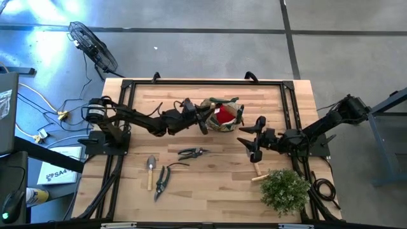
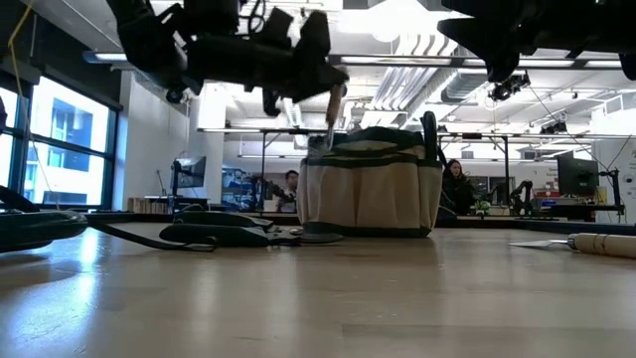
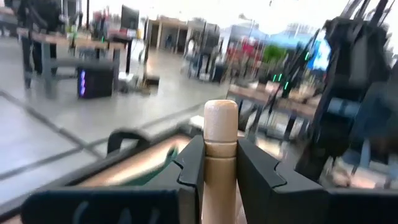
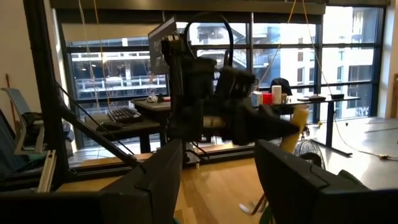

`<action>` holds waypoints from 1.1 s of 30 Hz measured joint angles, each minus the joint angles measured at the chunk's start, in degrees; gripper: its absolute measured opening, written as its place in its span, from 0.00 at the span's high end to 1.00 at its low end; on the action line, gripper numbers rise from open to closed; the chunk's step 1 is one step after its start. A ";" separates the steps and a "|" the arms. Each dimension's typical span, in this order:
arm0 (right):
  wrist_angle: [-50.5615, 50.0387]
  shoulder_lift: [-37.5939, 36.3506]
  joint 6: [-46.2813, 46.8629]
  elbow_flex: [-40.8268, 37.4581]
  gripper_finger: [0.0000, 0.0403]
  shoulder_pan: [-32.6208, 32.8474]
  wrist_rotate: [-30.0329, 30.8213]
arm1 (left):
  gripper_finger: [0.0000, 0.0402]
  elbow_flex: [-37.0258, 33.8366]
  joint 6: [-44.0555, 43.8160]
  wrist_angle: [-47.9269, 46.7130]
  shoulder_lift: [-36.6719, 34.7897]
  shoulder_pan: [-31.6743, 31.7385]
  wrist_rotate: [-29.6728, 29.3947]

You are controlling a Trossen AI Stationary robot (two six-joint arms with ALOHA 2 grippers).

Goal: Pick & Place Garden tools in Gardening bag
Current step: Put the brown hand rake into the light brown gardening bag

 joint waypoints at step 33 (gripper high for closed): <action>-3.40 0.00 1.28 0.00 0.53 0.01 0.07 | 0.86 4.08 4.43 3.64 3.65 2.70 1.30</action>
